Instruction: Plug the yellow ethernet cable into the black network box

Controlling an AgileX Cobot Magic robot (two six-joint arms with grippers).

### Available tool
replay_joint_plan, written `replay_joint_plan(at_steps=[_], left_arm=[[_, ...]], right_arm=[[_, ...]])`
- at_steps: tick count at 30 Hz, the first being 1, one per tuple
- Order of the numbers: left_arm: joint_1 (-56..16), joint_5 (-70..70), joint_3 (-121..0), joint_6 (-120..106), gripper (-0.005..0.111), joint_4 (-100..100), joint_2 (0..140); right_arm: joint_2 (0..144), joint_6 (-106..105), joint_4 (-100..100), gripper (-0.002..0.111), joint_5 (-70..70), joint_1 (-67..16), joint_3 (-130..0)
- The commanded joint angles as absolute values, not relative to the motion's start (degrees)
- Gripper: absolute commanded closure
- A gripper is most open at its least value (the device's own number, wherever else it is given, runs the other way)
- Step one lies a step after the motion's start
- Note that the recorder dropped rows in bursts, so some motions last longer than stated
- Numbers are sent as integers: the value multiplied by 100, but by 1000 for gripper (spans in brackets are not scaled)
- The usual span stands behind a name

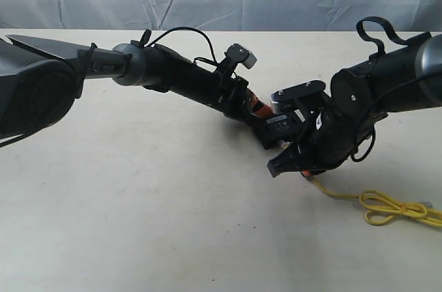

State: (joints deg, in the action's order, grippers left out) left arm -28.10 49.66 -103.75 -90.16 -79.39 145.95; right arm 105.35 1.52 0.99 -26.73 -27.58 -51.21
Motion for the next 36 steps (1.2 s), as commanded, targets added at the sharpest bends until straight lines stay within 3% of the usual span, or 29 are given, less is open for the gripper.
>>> replay_joint_plan(at_steps=[1,36], left_arm=[[-2854,5104,-10385,-9031,107,-7858,14593],[-2641,5521,-10385,-8439,107,-7395,14582]], right_arm=[[10479,366,147,109,-2451,-2742,-5109],[10479,707,267,106,-2031,-2742,-5109]])
